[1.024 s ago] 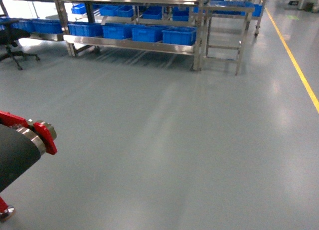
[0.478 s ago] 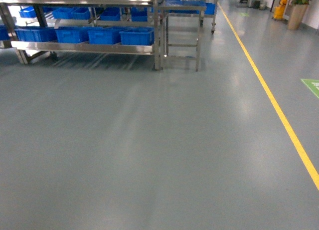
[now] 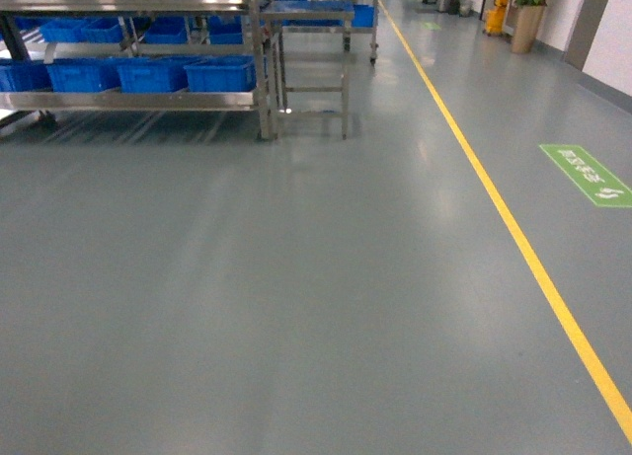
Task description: Pick blue part to blue bin on bottom shelf
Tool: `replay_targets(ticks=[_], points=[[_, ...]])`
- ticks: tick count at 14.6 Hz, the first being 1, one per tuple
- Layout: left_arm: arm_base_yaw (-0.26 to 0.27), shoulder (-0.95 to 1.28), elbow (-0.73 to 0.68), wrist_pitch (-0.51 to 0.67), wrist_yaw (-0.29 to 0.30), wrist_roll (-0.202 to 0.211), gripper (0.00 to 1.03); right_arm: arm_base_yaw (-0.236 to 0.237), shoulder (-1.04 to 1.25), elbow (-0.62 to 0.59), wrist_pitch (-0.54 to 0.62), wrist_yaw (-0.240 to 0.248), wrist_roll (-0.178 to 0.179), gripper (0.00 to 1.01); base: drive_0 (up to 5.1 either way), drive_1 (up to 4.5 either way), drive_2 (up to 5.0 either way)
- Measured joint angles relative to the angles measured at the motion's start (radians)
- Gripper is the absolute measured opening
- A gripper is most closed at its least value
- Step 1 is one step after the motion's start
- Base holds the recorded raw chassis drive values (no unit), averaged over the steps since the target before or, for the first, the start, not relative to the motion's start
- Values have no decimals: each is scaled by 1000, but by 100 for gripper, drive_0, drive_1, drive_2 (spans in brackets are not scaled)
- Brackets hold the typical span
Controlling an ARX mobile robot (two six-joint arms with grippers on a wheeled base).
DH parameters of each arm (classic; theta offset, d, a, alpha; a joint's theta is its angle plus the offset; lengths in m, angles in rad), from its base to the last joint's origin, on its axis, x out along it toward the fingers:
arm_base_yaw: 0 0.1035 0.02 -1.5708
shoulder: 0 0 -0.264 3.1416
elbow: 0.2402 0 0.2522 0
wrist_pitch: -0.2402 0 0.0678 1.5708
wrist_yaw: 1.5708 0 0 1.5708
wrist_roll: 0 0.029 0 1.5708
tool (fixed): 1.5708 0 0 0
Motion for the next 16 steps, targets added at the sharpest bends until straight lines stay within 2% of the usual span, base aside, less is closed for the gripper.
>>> replay_targets(ticks=[5, 16], points=[[0, -10, 0, 1, 0, 0, 44, 0, 0, 0, -3, 0, 0, 98, -63, -63, -63], [0, -5, 0, 0, -3, 0, 44, 0, 0, 0, 3, 0, 0, 98, -1, 429, -432]])
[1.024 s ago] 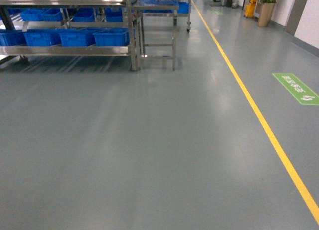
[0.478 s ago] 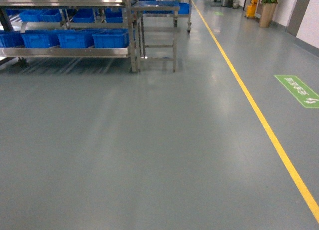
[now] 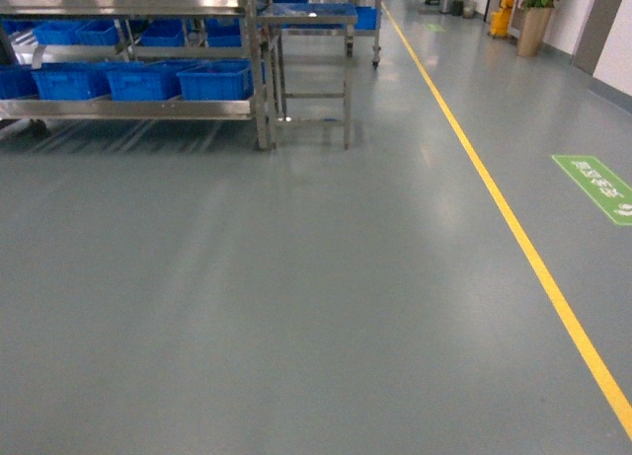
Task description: Pick blue part to blue bin on bottom shelf
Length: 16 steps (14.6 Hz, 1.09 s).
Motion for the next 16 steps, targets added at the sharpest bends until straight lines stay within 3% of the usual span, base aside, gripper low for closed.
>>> replay_targets(ticks=[16], points=[[-1, 3, -1, 0, 0, 0, 44, 0, 0, 0, -4, 0, 0, 98, 1, 431, -429]])
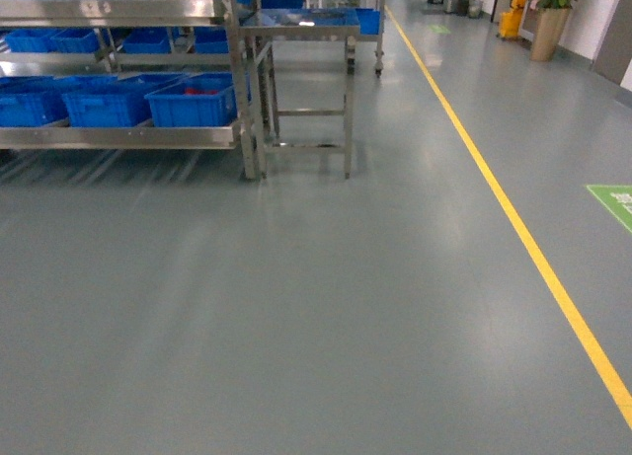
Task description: Pick blue part to blue bin on bottom shelf
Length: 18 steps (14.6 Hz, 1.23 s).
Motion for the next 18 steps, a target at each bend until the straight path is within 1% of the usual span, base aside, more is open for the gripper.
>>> replay_targets(ticks=[18], points=[[0, 0, 0, 1, 0, 0, 44, 0, 0, 0, -2, 0, 0, 98, -3, 428, -433]])
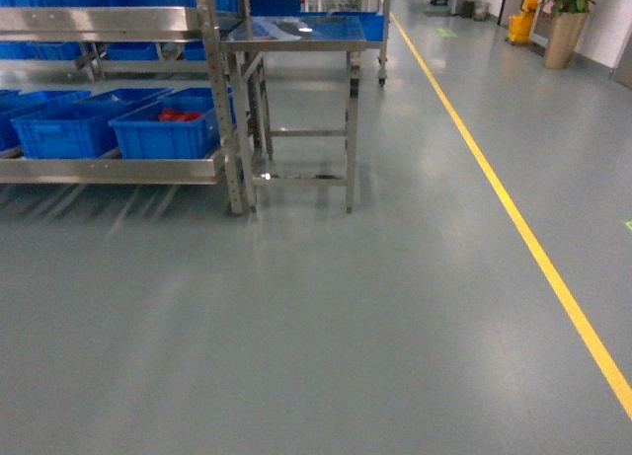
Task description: Pick blue part to blue bin on bottom shelf
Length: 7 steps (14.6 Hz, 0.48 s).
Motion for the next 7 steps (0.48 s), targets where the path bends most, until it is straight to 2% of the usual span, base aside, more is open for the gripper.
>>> replay_targets(ticks=[7], points=[[1, 1, 0, -1, -1, 0, 44, 0, 0, 0, 6, 0, 0, 98, -2, 428, -432]])
